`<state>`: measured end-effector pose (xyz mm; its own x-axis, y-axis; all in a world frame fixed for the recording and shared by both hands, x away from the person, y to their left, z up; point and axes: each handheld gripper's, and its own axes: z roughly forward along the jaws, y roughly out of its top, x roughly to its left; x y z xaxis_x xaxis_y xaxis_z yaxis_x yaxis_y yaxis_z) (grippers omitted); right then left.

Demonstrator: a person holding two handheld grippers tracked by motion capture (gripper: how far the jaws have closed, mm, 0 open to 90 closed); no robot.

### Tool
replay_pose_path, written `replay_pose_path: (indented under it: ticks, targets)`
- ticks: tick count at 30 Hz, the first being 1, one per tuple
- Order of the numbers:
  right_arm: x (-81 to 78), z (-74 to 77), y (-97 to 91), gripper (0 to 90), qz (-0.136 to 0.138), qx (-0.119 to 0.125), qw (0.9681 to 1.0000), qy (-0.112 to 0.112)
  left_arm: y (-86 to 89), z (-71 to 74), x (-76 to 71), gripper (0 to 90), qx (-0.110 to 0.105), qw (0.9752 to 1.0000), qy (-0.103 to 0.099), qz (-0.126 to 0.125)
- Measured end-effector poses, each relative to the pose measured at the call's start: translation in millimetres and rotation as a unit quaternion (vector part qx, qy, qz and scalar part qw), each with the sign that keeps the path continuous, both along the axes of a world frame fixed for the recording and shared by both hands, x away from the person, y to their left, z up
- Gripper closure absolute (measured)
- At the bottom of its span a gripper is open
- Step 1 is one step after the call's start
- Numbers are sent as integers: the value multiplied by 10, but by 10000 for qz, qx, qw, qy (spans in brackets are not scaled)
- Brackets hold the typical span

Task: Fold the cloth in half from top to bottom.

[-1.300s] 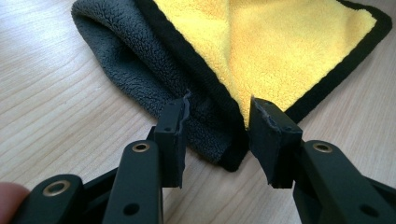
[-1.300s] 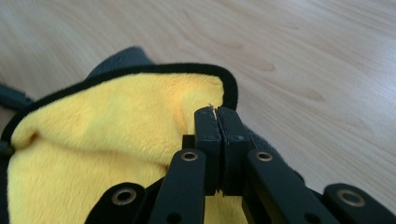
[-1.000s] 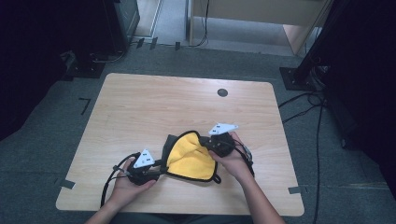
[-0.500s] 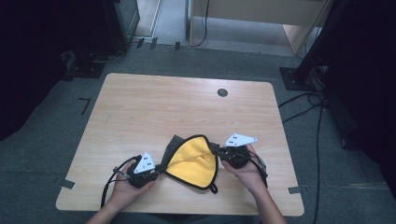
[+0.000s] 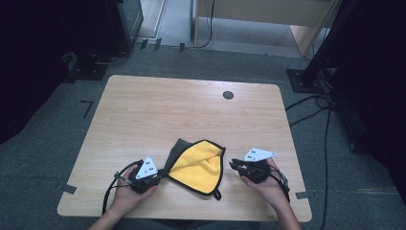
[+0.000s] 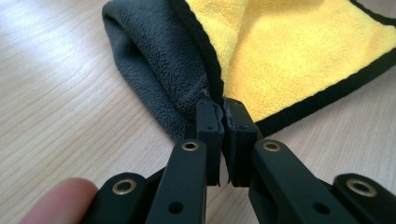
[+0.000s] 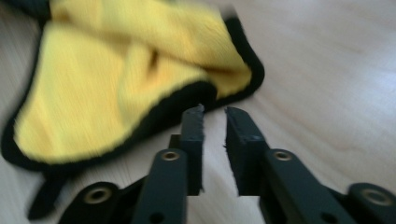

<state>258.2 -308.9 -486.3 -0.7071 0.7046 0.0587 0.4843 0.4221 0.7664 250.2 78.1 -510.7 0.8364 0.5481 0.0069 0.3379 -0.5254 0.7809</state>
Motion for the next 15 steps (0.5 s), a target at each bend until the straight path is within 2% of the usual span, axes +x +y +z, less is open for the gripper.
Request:
replay_pose_path:
  ticks: [1,2,5,7,9,11,13,15]
  targets:
    - [29,55,-19,709,-85,338,9994,-40,-5,-3,1,869,15,10000,-20,-35]
    - [66,106,-3,671,-164,548,9983,-94,-11,-6,2,869,30,10000,-29,-38]
    - [240,219,147,567,-375,718,9966,-161,-14,-8,10,867,6,10000,14,-11]
    - [432,240,286,550,-420,779,9961,-51,-10,-11,12,866,-15,10000,31,-6]
    - [659,231,440,550,-585,705,9958,59,-5,-15,12,865,-12,10000,27,-17]
    - [859,212,575,548,-702,593,9952,343,-3,-18,13,865,-20,10000,41,-13]
    - [1011,168,705,533,-718,391,9942,697,2,-18,11,864,-19,10000,47,-18]
    - [1114,86,786,528,-770,17,9916,1037,8,-20,8,863,-26,10000,46,-27]
